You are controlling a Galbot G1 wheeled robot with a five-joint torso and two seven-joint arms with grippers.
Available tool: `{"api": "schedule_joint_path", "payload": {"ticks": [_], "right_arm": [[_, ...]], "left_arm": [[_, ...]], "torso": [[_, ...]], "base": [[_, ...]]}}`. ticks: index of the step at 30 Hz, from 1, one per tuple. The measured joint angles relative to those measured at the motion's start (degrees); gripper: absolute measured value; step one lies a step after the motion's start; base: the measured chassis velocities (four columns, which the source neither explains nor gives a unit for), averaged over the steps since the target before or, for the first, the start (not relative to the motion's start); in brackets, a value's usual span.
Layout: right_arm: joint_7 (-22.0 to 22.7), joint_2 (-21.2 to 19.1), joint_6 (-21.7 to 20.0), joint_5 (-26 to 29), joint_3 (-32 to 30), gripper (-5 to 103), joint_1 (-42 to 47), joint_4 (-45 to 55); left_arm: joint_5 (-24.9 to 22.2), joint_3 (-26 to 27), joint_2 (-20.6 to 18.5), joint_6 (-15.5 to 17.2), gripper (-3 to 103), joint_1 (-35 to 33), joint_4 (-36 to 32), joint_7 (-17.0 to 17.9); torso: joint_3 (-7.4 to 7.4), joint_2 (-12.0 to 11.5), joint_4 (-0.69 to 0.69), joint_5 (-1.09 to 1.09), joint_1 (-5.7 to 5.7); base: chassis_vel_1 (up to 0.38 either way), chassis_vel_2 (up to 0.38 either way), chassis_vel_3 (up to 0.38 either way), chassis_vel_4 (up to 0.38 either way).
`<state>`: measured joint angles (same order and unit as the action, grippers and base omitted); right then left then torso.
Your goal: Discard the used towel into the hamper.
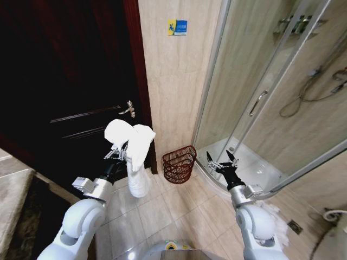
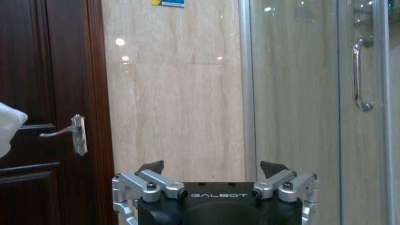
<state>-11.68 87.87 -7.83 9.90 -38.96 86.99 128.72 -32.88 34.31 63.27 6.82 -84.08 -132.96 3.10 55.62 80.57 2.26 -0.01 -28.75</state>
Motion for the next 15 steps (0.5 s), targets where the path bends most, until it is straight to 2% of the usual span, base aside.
{"api": "schedule_joint_path", "payload": {"ticks": [8,15], "right_arm": [[-0.1,0.2,0.3,-0.1,0.1,100,-0.2,-0.5],[-0.3,0.5,0.6,-0.3,0.1,100,0.0,-1.1]], "left_arm": [[0.4,0.3,-0.2,-1.1,7,0.2,0.3,-0.6],[0.5,0.3,-0.1,-2.3,7,0.1,0.6,-1.3]], "torso": [[-1.49,-2.8,-0.02,0.00,1.31],[-1.69,-3.2,-0.02,0.01,1.49]], "base": [[0.000,0.000,0.000,0.000],[0.000,0.000,0.000,0.000]]}}
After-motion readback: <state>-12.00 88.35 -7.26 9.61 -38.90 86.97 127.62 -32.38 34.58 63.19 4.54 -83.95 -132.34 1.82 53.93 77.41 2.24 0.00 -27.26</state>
